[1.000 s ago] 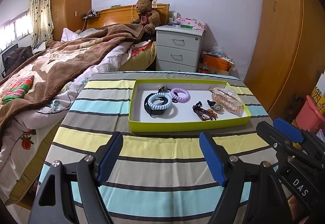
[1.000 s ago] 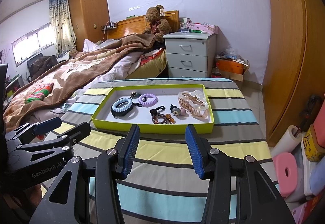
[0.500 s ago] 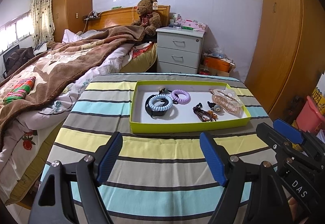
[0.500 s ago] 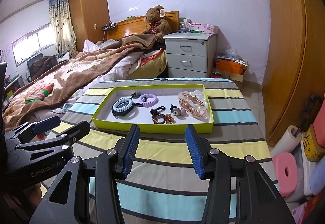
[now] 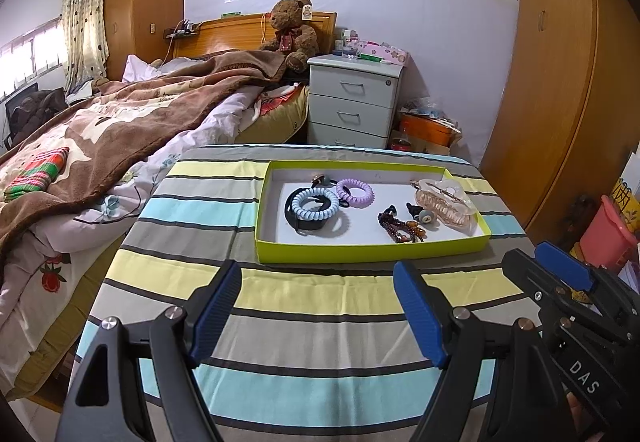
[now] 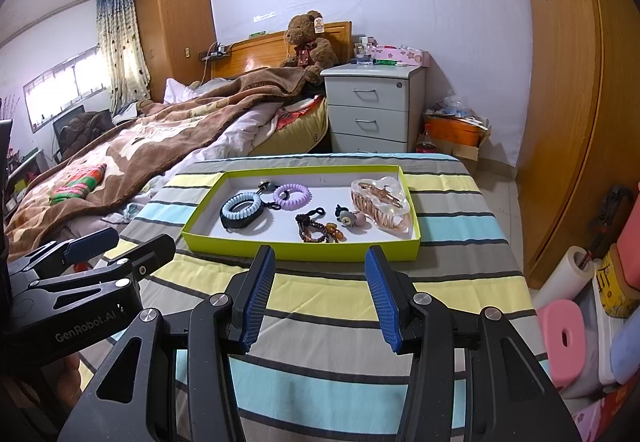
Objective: Organize jewelry
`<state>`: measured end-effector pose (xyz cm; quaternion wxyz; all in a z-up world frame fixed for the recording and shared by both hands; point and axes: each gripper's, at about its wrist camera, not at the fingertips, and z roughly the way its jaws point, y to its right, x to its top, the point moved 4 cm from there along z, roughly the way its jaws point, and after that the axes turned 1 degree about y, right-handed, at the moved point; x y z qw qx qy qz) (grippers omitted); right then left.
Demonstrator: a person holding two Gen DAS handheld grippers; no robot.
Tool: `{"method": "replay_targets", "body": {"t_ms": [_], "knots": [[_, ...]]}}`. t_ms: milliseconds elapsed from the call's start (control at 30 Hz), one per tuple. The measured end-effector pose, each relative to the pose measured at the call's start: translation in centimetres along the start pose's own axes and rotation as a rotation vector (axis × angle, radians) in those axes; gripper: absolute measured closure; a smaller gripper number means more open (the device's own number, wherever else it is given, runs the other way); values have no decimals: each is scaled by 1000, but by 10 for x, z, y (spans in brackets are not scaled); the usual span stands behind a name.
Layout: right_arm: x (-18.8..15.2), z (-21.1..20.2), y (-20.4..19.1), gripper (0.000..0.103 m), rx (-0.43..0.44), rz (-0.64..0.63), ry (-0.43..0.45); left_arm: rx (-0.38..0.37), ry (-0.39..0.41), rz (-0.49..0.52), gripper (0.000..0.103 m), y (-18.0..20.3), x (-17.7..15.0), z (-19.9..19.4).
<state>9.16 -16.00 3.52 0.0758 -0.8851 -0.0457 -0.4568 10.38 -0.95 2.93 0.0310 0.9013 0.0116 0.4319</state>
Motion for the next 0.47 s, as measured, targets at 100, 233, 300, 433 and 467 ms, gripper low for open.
{"method": "replay_targets", "body": {"t_ms": [100, 233, 300, 433, 467], "knots": [[-1, -1, 0, 55, 0, 0, 1, 0, 1, -2, 23, 0, 0, 0], [-2, -2, 0, 55, 1, 0, 1, -2, 1, -1, 23, 0, 0, 0], [-1, -1, 0, 55, -1, 1, 1, 1, 0, -1, 23, 0, 0, 1], [-2, -2, 0, 55, -1, 2, 0, -4, -4, -4, 23, -1, 0, 2], [-2, -3, 0, 55, 0, 2, 0, -3, -4, -6, 23, -1, 0, 2]]}}
